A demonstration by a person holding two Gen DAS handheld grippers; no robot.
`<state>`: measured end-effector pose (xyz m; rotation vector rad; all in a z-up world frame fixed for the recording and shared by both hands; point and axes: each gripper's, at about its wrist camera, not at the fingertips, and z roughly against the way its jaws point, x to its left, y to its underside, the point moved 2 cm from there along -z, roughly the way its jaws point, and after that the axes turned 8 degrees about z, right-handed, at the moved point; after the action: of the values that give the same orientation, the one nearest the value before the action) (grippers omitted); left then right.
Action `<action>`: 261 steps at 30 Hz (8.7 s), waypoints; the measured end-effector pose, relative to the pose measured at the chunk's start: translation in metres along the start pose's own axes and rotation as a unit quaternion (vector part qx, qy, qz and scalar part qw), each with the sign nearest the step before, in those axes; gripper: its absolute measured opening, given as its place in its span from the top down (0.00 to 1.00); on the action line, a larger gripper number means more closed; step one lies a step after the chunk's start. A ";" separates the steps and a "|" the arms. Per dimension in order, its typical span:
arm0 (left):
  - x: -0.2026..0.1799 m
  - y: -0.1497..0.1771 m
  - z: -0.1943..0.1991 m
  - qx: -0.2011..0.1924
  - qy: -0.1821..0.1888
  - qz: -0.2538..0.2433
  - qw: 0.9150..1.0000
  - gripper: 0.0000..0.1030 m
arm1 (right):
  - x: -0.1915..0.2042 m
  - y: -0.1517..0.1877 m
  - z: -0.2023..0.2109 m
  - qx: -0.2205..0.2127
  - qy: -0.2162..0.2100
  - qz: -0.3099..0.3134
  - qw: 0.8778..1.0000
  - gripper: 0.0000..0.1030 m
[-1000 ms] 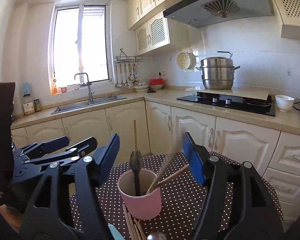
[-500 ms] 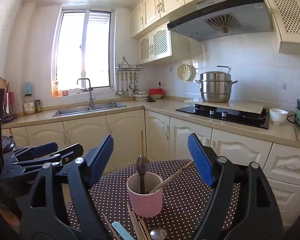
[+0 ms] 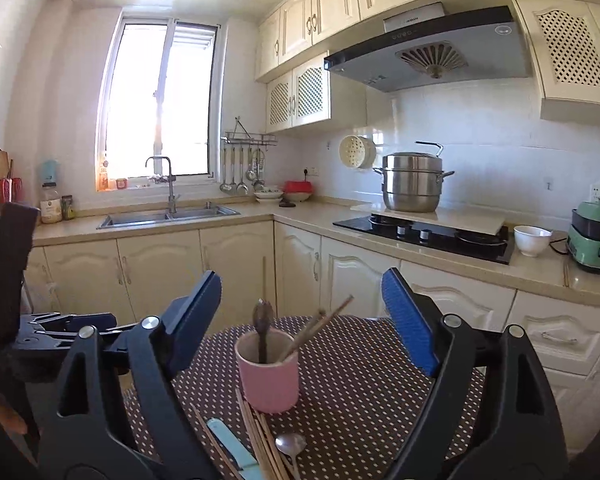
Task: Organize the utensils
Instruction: 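Move both tools down to the loose chopsticks beside the pink cup, then close the right tool on a wooden chopstick while the left tool grasps another chopstick, then lift both held chopsticks up over the pink cup, then open the left tool to drop its chopstick into the pink cup, then grasp another chopstick with the left tool while the right tool holds its chopstick above the cup, then lower both chopsticks into the pink cup and open both tools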
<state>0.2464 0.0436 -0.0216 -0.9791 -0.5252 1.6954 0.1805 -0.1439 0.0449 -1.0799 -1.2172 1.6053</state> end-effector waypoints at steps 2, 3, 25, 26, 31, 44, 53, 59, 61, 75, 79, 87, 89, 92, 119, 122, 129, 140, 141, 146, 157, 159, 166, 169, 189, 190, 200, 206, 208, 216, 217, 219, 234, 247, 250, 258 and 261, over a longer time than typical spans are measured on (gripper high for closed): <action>0.001 0.010 -0.015 0.039 -0.001 0.013 0.999 0.24 | -0.005 0.009 0.003 0.011 0.004 0.002 1.000 0.21; 0.003 0.017 -0.025 0.060 0.000 0.022 0.998 0.24 | -0.009 0.015 0.003 0.020 0.004 0.001 1.000 0.21; 0.016 0.101 -0.141 0.220 -0.135 0.006 0.966 0.48 | -0.006 0.163 -0.057 0.255 -0.082 -0.018 0.963 0.21; 0.012 0.100 -0.141 0.218 -0.139 -0.002 0.966 0.48 | -0.006 0.165 -0.059 0.260 -0.086 -0.016 0.962 0.21; -0.002 0.109 -0.144 0.220 -0.163 -0.063 0.960 0.61 | -0.009 0.171 -0.065 0.285 -0.098 -0.017 0.953 0.21; -0.009 0.115 -0.134 0.226 -0.104 -0.117 0.961 0.87 | 0.009 0.185 -0.086 0.357 -0.165 0.014 0.919 0.61; 0.002 0.108 -0.125 0.232 -0.080 -0.097 0.964 0.91 | 0.035 0.178 -0.092 0.366 -0.196 0.051 0.908 0.79; 0.013 0.107 -0.124 0.236 -0.079 -0.082 0.965 0.91 | 0.047 0.178 -0.110 0.397 -0.189 0.076 0.895 0.89; 0.015 0.105 -0.126 0.240 -0.078 -0.072 0.965 0.90 | 0.047 0.179 -0.117 0.414 -0.184 0.085 0.888 0.92; 0.006 0.103 -0.130 0.222 -0.082 -0.043 0.971 0.92 | 0.032 0.183 -0.155 0.455 -0.201 0.068 0.865 0.92; 0.011 0.097 -0.115 0.189 -0.050 -0.026 0.980 0.95 | 0.027 0.174 -0.139 0.421 -0.203 0.049 0.882 0.92; 0.003 0.090 -0.087 0.124 -0.024 -0.035 0.991 0.95 | 0.016 0.170 -0.140 0.404 -0.210 0.018 0.890 0.92; 0.002 0.094 -0.090 0.134 -0.033 -0.032 0.990 0.95 | 0.021 0.176 -0.139 0.412 -0.213 0.016 0.886 0.92; 0.004 0.098 -0.094 0.141 -0.033 -0.027 0.989 0.95 | 0.023 0.180 -0.143 0.415 -0.215 0.012 0.884 0.92; -0.001 0.084 -0.077 0.058 0.060 -0.028 0.996 0.95 | 0.033 0.138 -0.102 0.290 -0.219 0.005 0.932 0.93; -0.002 0.079 -0.069 0.025 0.083 -0.022 0.996 0.95 | 0.028 0.118 -0.089 0.244 -0.222 -0.008 0.944 0.94; -0.011 0.065 -0.049 -0.054 0.119 -0.028 0.991 0.95 | 0.020 0.081 -0.076 0.162 -0.233 -0.040 0.958 0.94; -0.053 -0.001 -0.035 -0.158 0.129 -0.081 0.976 0.95 | 0.009 0.022 -0.085 -0.018 -0.153 -0.068 0.986 0.94; -0.055 -0.007 -0.033 -0.167 0.129 -0.083 0.974 0.95 | 0.008 0.020 -0.087 -0.026 -0.149 -0.068 0.986 0.94; -0.063 -0.034 -0.020 -0.203 0.131 -0.084 0.967 0.95 | -0.002 0.006 -0.110 -0.076 -0.121 -0.083 0.986 0.93; -0.041 -0.029 -0.063 -0.134 0.135 -0.042 0.981 0.94 | 0.004 0.014 -0.136 -0.070 -0.109 -0.064 0.989 0.93; -0.027 -0.027 -0.068 -0.110 0.129 -0.015 0.985 0.79 | 0.009 0.015 -0.132 -0.066 -0.113 -0.051 0.990 0.93; 0.011 -0.019 -0.073 -0.025 0.111 -0.004 0.994 0.64 | 0.032 0.017 -0.124 -0.027 -0.147 -0.021 0.989 0.93; 0.025 -0.013 -0.069 -0.002 0.090 0.002 0.996 0.58 | 0.046 0.021 -0.123 0.011 -0.154 0.008 0.988 0.93; 0.119 0.024 -0.163 0.218 -0.058 0.214 0.950 0.47 | 0.091 0.032 -0.122 0.092 -0.146 0.096 0.980 0.94; 0.120 0.022 -0.165 0.215 -0.068 0.212 0.951 0.47 | 0.092 0.032 -0.123 0.091 -0.147 0.098 0.980 0.94; 0.106 0.008 -0.194 0.181 -0.166 0.117 0.962 0.84 | 0.087 0.028 -0.128 0.085 -0.148 0.093 0.981 0.94; 0.111 0.006 -0.183 0.168 -0.110 0.133 0.971 0.93 | 0.086 0.025 -0.124 0.079 -0.148 0.091 0.982 0.94; 0.108 0.003 -0.171 0.147 -0.090 0.133 0.976 0.95 | 0.084 0.024 -0.122 0.076 -0.148 0.088 0.982 0.94; 0.065 -0.026 -0.105 0.017 0.016 0.104 0.994 0.96 | 0.071 0.016 -0.116 0.067 -0.142 0.069 0.985 0.94; 0.057 -0.030 -0.095 -0.002 0.033 0.096 0.995 0.96 | 0.070 0.014 -0.114 0.065 -0.142 0.065 0.986 0.94; 0.042 -0.038 -0.076 -0.040 0.057 0.079 0.994 0.96 | 0.064 0.009 -0.112 0.062 -0.145 0.053 0.986 0.94; -0.066 -0.079 -0.036 -0.242 0.117 -0.045 0.962 0.96 | 0.009 -0.054 -0.104 0.006 -0.132 -0.009 0.991 0.94; -0.058 -0.056 -0.096 -0.213 0.119 -0.052 0.968 0.95 | 0.004 -0.016 -0.136 0.049 -0.137 -0.018 0.989 0.94; -0.054 -0.050 -0.100 -0.209 0.113 -0.057 0.970 0.95 | 0.004 -0.011 -0.139 0.055 -0.137 -0.018 0.989 0.93; -0.046 -0.043 -0.093 -0.203 0.088 -0.063 0.973 0.59 | 0.003 -0.001 -0.141 0.069 -0.136 -0.025 0.988 0.93; -0.042 -0.043 -0.085 -0.194 0.087 -0.056 0.975 0.52 | 0.001 -0.003 -0.138 0.068 -0.129 -0.029 0.989 0.93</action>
<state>0.3450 0.0088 -0.0230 -1.3383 -0.7984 1.4167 0.3122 -0.1063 0.0251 -0.7628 -1.2719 1.7950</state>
